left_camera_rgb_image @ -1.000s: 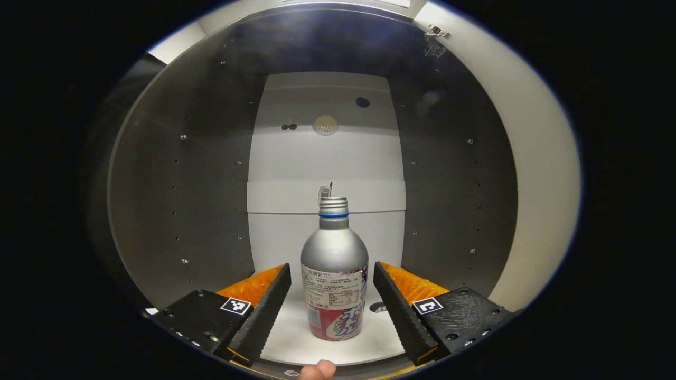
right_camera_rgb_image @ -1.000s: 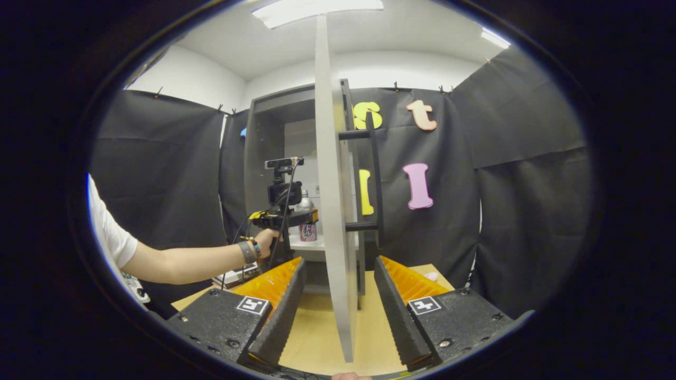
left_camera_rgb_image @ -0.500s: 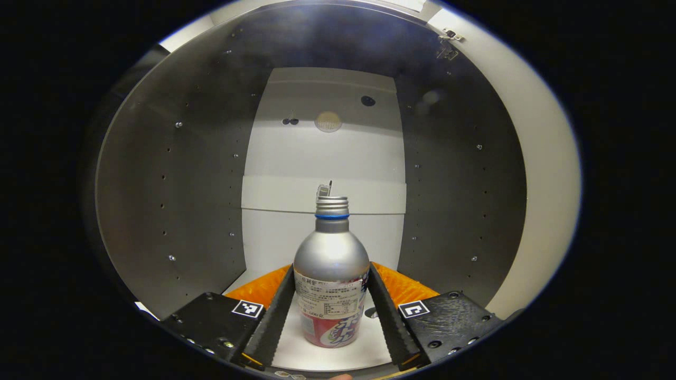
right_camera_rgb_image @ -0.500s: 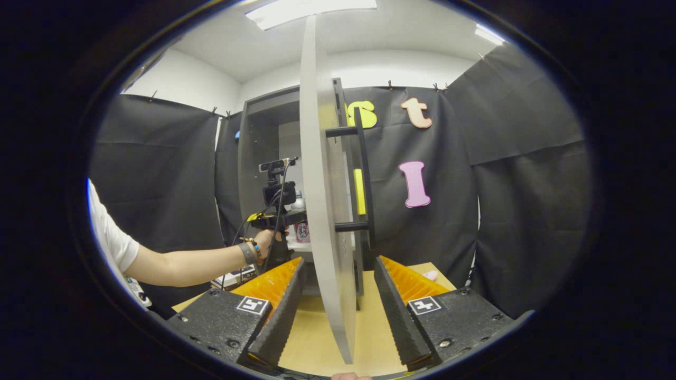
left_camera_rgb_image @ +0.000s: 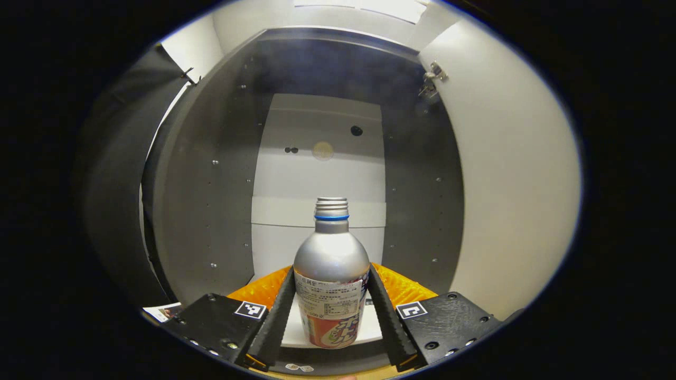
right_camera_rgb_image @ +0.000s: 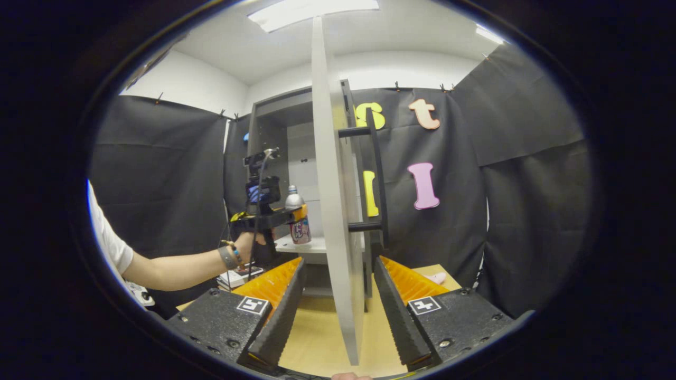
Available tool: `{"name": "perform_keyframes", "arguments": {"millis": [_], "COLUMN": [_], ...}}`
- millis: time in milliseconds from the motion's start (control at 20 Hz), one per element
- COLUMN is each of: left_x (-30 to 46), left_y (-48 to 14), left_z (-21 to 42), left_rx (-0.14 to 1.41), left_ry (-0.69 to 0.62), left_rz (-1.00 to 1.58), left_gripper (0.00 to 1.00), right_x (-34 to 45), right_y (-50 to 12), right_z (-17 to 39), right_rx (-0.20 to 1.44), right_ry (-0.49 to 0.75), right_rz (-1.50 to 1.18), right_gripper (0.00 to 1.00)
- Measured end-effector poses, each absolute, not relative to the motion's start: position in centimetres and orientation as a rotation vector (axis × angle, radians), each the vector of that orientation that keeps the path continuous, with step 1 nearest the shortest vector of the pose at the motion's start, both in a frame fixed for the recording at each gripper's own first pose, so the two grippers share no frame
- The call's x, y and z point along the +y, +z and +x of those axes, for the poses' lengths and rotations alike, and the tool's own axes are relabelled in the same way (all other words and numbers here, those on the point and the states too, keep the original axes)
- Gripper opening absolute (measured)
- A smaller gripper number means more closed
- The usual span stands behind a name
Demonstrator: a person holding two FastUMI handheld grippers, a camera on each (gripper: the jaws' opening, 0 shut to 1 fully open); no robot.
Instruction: Open the cabinet door with the right hand, grasp the bottle in the cabinet with the left hand and place it on the coaster, then close the cabinet door with the right hand.
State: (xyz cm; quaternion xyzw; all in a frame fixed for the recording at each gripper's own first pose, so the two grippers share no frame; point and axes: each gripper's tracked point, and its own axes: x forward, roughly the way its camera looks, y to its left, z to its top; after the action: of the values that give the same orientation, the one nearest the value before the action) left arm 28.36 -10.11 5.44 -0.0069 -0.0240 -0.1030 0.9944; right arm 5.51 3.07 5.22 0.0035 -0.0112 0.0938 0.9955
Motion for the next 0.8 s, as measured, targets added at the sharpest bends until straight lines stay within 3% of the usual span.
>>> {"name": "perform_keyframes", "arguments": {"millis": [300, 800], "left_x": [-4.3, 9.6], "left_y": [4.2, -12.5], "left_z": [19.5, 8.6], "left_rx": [-0.055, 0.086], "left_ry": [-0.172, 0.118], "left_rz": [-0.03, 0.022], "left_gripper": [0.74, 0.74], "right_x": [3.6, 4.8], "right_y": [5.2, 4.8], "right_z": [5.0, 5.2], "right_rx": [-0.044, -0.026], "right_ry": [0.214, 0.248], "right_rz": [-0.005, -0.006], "right_gripper": [0.82, 0.82]}}
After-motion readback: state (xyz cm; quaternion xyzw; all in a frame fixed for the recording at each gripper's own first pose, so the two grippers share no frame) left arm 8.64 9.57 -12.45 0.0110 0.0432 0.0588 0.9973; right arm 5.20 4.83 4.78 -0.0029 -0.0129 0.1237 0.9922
